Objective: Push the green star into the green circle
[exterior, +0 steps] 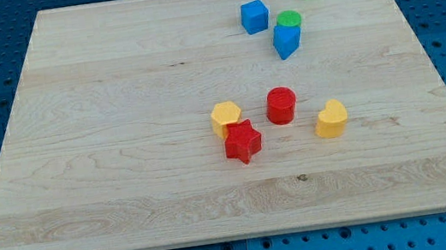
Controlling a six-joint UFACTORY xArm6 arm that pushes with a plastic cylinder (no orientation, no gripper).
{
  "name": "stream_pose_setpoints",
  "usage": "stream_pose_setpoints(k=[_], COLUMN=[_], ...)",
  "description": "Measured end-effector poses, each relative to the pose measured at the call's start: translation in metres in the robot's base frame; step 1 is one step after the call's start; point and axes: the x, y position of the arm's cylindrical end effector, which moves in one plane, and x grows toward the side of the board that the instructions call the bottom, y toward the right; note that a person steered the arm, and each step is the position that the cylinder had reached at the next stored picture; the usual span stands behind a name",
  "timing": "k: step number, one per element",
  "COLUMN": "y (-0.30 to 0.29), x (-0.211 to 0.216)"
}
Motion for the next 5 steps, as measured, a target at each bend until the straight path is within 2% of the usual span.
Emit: stream_pose_setpoints(k=[1,3,5], y=[0.038,0.059,0.070], x=[0.000,0.003,0.049])
